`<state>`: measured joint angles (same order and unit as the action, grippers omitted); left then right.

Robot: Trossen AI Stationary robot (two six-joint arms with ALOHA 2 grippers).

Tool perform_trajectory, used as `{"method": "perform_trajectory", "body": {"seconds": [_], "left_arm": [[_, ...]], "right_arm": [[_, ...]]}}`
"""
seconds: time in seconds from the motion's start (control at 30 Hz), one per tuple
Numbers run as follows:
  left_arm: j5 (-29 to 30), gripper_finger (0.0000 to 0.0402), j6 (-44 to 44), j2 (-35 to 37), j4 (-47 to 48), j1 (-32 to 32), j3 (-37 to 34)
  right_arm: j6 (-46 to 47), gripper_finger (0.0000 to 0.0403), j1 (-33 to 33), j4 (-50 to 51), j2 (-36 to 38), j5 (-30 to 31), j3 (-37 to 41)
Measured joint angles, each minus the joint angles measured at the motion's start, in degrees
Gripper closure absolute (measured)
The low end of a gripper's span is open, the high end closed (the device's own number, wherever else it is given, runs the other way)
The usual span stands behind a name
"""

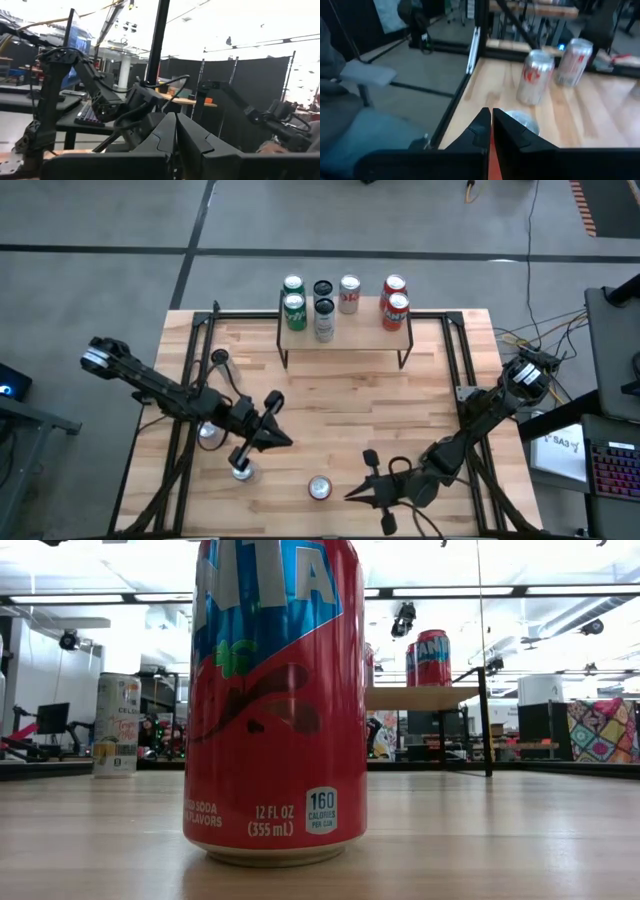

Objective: Place canned beverage on shelf
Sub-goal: Put the bottom white red soda can on the shelf aligned with the other white red soda can

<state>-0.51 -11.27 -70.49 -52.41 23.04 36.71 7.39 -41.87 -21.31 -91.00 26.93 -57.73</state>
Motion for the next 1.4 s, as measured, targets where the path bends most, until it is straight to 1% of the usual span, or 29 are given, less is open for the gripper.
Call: {"method": "perform_trajectory", "body": {"seconds": [0.2, 0.33, 0.53, 0.7, 0.8, 0.93, 1.07, 1.4], "left_arm": [[0.00, 0.0402, 0.00, -1.20, -3.26, 1.77, 0.02], [-0.02, 0.0402, 0.05, -1.20, -4.67, 2.77, 0.02], [-0.04, 0.0402, 0.49, -0.22, -4.84, 3.47, 0.02], [-0.04, 0.0402, 1.48, 0.65, -4.78, 3.68, 0.02], [-0.09, 0.0402, 1.70, 1.75, -4.76, 3.68, 0.00], [-1.11, 0.0402, 1.73, 3.95, -2.65, 3.81, -0.03], [-2.03, 0.0402, 1.79, 6.31, -0.88, 4.28, -0.19], [-2.12, 0.0402, 4.75, 10.66, -0.02, 7.16, -1.74]], "right_arm": [[-6.81, 0.0394, 0.32, -7.92, 0.00, 0.16, 0.01], [-9.23, 0.0394, 1.25, -10.21, -0.66, 0.17, -0.71], [-13.91, 0.0394, 2.82, -10.50, -6.03, 0.19, -6.46], [-14.90, 0.0394, 4.98, -10.13, -11.29, 0.14, -12.81], [-14.68, 0.0394, 6.53, -6.43, -13.54, 0.15, -17.11], [-13.03, 0.0394, 8.60, 2.55, -16.17, -0.06, -23.80], [-11.90, 0.0394, 10.53, 9.04, -18.03, -1.87, -29.21], [-11.86, 0.0394, 15.42, 10.94, -23.83, -7.88, -36.55]]}}
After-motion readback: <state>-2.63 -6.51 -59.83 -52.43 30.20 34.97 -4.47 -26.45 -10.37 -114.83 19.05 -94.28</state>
